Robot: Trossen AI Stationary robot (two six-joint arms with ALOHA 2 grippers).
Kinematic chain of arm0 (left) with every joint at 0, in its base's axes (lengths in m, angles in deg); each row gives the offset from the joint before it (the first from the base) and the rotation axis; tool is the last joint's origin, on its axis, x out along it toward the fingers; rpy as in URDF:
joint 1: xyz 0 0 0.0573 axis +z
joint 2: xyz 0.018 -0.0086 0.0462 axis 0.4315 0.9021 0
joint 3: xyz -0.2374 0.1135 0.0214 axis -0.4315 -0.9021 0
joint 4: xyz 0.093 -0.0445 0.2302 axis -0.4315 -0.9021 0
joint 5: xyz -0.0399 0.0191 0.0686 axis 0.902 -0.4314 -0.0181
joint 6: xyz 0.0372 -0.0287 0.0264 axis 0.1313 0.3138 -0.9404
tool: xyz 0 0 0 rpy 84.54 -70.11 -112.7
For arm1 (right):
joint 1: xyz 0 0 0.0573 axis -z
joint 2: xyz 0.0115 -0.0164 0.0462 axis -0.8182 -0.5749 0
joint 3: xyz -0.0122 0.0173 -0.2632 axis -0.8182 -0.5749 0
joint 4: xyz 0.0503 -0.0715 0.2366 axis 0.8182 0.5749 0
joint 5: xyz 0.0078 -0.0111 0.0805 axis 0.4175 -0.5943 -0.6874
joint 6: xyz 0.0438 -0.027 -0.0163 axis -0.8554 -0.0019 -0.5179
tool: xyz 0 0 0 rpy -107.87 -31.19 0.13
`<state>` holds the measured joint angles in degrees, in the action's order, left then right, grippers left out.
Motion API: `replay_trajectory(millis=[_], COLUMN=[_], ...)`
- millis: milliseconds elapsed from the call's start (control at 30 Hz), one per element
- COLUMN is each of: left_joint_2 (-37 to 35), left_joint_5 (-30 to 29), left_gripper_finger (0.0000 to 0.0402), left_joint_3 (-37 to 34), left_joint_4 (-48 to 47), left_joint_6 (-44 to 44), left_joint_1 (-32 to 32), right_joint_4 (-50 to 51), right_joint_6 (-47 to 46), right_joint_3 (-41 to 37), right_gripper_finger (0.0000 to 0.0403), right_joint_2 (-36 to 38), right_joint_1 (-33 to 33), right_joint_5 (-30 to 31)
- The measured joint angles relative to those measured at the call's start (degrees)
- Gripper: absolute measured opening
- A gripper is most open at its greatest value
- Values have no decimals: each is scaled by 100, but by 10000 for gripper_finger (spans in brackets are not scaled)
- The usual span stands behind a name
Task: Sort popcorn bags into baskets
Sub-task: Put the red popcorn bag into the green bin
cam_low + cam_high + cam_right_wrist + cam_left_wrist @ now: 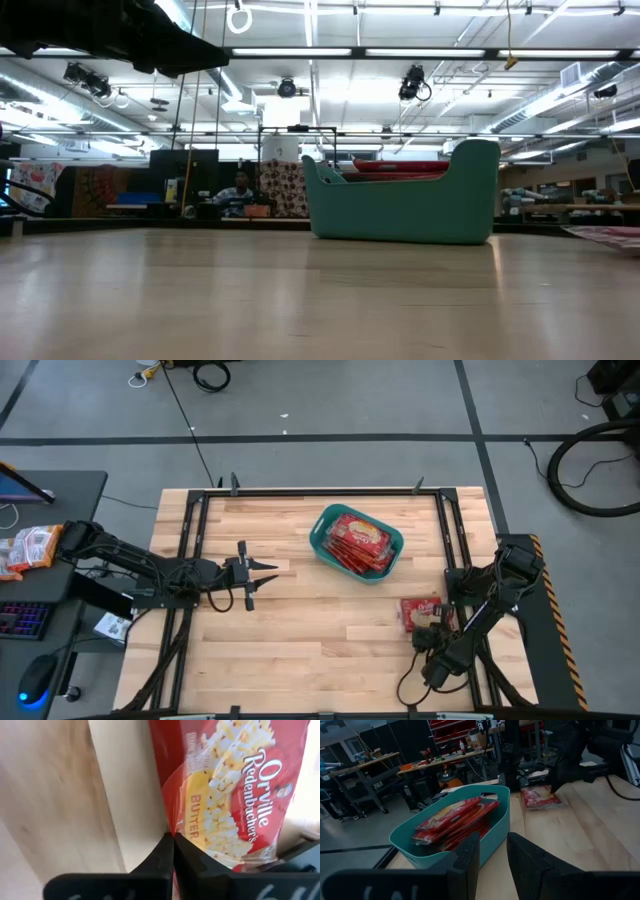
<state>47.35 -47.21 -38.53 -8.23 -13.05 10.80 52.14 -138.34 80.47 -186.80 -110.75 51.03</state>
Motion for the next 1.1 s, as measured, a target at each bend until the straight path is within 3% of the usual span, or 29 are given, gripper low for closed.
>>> replay_trajectory(millis=[200,367,600,833,933,1100], left_joint_2=[0,0,0,0,0,0], left_joint_5=[0,-1,1,1,2,19], left_gripper_finger=[102,102,102,102,102,102], left_joint_3=[0,0,0,0,0,0], left_joint_4=[2,0,2,-12,-17,-22], left_joint_6=[0,0,0,0,0,0], left_joint_1=[2,0,0,0,2,1], right_joint_4=[665,1291,1583,1505,1484,957], right_joint_6=[213,783,2209,3570,3411,3208], right_joint_3=[436,1094,2369,3644,3931,3719], right_gripper_finger=[8,7,4,4,8,47], right_joint_2=[0,3,9,16,23,25], right_joint_1=[203,529,1390,2129,2441,2791], right_joint_5=[81,564,1410,1842,1711,1182])
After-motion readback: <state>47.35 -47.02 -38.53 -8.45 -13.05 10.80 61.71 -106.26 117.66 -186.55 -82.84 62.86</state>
